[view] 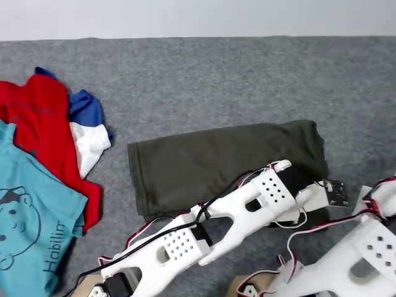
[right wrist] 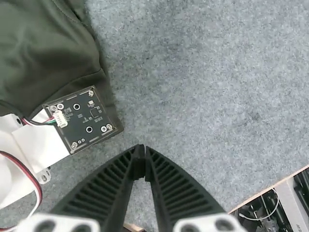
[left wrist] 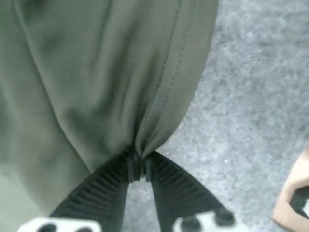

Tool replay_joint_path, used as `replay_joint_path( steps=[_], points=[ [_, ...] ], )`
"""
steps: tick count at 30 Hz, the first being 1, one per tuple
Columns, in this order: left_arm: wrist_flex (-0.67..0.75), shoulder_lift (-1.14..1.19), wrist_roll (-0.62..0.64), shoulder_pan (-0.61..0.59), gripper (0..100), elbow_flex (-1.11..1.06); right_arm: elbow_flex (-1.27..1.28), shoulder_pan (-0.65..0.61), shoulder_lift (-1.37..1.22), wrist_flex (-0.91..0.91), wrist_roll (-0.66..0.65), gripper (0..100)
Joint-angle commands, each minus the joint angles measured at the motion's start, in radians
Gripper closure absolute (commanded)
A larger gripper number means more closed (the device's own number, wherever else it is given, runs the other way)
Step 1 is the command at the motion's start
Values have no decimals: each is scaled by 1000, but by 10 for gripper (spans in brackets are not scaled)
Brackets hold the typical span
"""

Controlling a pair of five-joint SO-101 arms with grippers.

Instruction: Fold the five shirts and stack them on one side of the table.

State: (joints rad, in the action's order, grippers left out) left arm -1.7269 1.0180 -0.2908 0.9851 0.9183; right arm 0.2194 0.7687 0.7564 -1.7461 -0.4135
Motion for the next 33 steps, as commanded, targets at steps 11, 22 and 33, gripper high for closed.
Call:
replay_joint_path(
  steps=[11, 22, 33],
  points=[
    [-25, -114, 6, -163, 998, 27, -5, -16, 18, -24, 3, 988],
    [11, -110, 8, -226, 998, 65, -3, -16, 18, -25, 5, 988],
    [-26, -121, 48, -175, 889, 101, -3, -15, 18, -30, 3, 989]
  ],
)
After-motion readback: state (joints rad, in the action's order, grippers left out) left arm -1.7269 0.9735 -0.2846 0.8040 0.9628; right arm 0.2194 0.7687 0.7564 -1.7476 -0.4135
